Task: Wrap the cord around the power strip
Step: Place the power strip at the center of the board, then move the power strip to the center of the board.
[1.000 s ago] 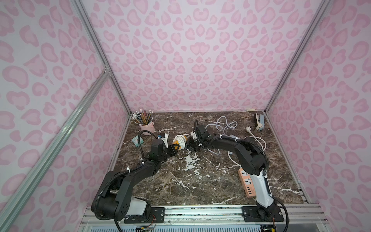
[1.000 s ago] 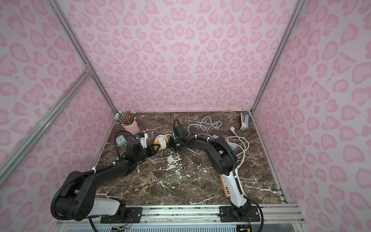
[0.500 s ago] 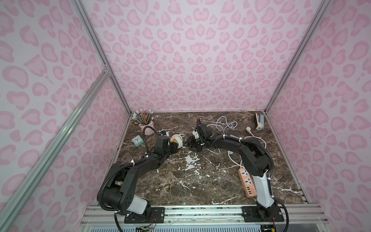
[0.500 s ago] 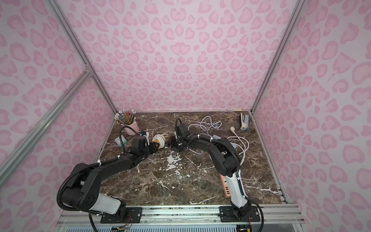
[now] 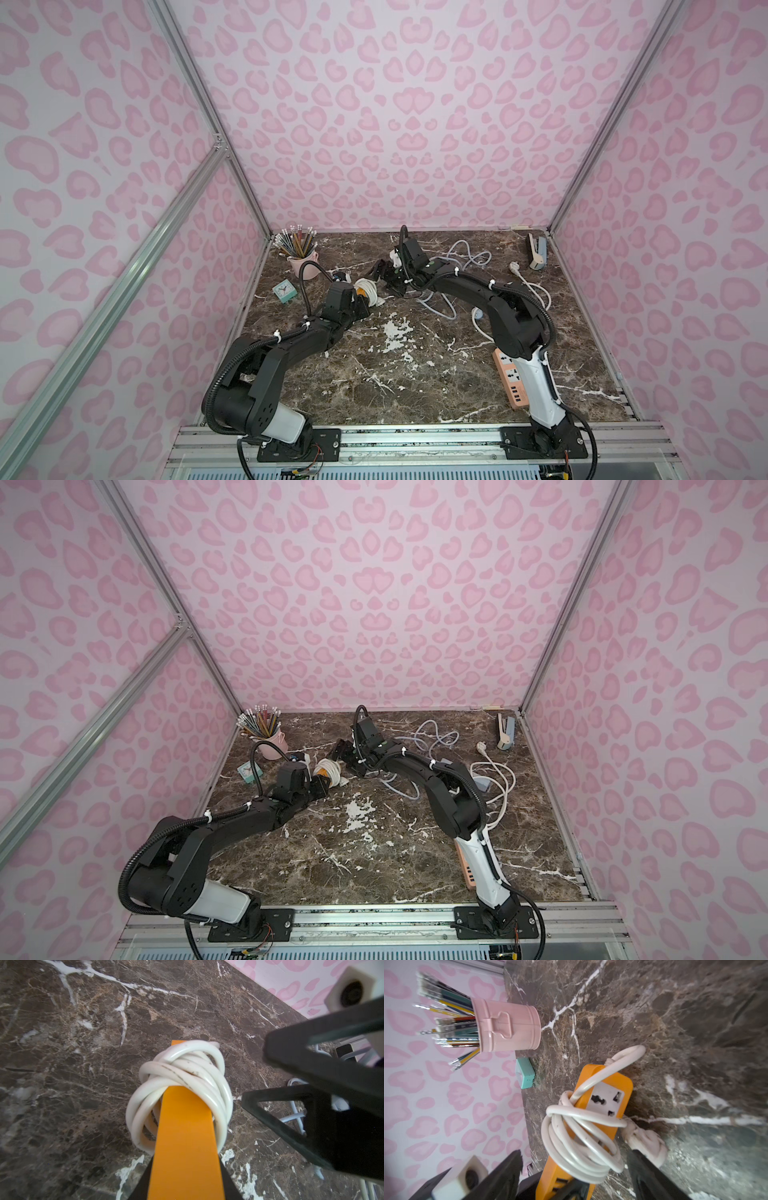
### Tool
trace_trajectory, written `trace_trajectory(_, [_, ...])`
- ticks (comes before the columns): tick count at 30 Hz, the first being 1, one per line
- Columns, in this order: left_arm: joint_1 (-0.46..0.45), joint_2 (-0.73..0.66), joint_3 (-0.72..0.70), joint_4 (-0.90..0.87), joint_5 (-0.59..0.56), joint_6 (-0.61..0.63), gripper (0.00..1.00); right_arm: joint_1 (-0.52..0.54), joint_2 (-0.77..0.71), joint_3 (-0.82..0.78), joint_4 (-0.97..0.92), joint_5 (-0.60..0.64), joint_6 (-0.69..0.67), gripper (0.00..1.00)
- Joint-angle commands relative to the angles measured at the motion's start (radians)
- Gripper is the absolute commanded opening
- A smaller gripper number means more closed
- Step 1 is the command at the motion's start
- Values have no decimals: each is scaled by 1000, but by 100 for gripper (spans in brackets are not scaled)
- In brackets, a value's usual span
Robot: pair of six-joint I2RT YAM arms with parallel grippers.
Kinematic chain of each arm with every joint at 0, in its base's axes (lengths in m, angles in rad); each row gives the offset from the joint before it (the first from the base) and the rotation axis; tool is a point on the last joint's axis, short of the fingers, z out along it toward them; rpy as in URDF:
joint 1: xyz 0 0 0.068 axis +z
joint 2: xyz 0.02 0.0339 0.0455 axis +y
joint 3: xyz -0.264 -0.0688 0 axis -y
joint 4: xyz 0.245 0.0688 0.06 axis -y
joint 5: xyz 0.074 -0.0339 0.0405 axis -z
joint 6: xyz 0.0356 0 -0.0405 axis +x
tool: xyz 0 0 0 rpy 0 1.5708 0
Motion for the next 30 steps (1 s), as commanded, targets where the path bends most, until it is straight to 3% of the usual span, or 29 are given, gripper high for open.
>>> trace_trajectory(1, [-5, 16, -10, -152, -13, -17, 5, 22, 64, 86, -118, 33, -35, 84])
trace_trajectory(6, [-15, -6, -12, -148, 5, -20, 13, 50, 137, 167, -159, 51, -38, 82])
trace_trajectory(9, [-20, -21, 4, -167, 10, -11, 22, 58, 208, 259, -214, 57, -58, 75])
trace_trajectory(12, [-20, -49, 35, -226, -1, 16, 34, 62, 248, 308, -242, 58, -87, 70])
trace_trajectory(13, [-20, -66, 44, -246, -10, 27, 44, 60, 254, 311, -244, 61, -95, 69])
trace_trajectory(17, [-20, -160, 78, -344, -51, 56, 65, 60, 267, 327, -253, 67, -130, 67])
trace_trajectory(30, [27, -422, 266, -656, -206, 154, 67, 126, 367, 508, -290, 81, -193, 65])
